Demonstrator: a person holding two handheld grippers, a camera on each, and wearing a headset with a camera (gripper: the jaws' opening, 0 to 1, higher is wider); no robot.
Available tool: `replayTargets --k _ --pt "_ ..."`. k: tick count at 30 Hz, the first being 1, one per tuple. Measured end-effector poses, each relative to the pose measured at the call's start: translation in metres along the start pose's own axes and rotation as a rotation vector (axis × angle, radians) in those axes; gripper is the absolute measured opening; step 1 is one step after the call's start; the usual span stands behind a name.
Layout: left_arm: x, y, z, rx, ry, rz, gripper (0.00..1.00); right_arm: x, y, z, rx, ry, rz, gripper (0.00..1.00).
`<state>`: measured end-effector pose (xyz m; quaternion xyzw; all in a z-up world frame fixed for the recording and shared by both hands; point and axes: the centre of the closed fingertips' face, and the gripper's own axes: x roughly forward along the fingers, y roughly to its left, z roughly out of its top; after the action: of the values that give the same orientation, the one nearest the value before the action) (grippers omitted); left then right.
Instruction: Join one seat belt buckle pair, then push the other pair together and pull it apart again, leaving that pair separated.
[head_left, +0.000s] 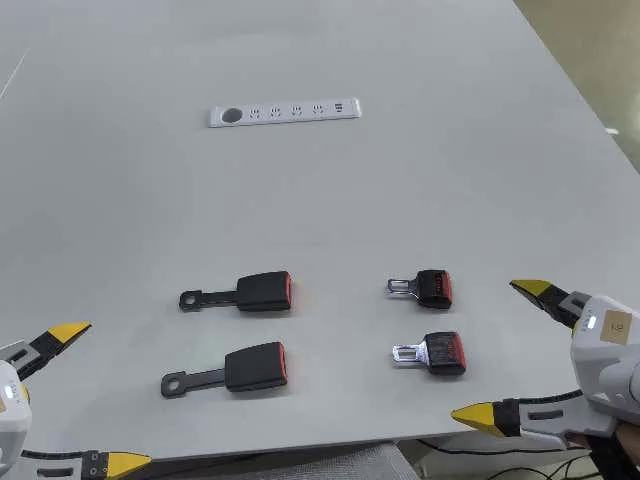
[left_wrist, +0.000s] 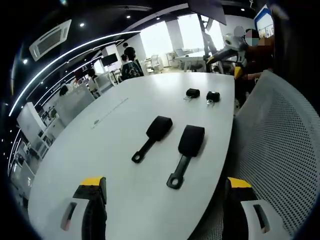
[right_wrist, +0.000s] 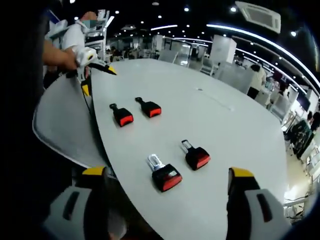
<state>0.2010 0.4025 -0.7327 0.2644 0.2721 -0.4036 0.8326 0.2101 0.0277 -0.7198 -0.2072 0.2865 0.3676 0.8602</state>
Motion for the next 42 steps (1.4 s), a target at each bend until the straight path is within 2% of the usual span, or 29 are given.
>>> replayTargets --k 13,21,42 --pt "-0.001 0.0 -0.001 0.0 0.001 0.007 1.0 -0.002 -0.005 0.002 0.002 -0.006 -0.014 1.0" --pt "-0.001 0.002 -0.001 -0.004 -0.001 0.01 1.0 -0.001 -0.003 0.003 0.004 -0.007 -0.01 1.0" --pt "0.0 0.006 0.004 -0.007 0.004 0.005 1.0 0.005 -0.008 0.011 -0.017 -0.005 -0.014 0.99"
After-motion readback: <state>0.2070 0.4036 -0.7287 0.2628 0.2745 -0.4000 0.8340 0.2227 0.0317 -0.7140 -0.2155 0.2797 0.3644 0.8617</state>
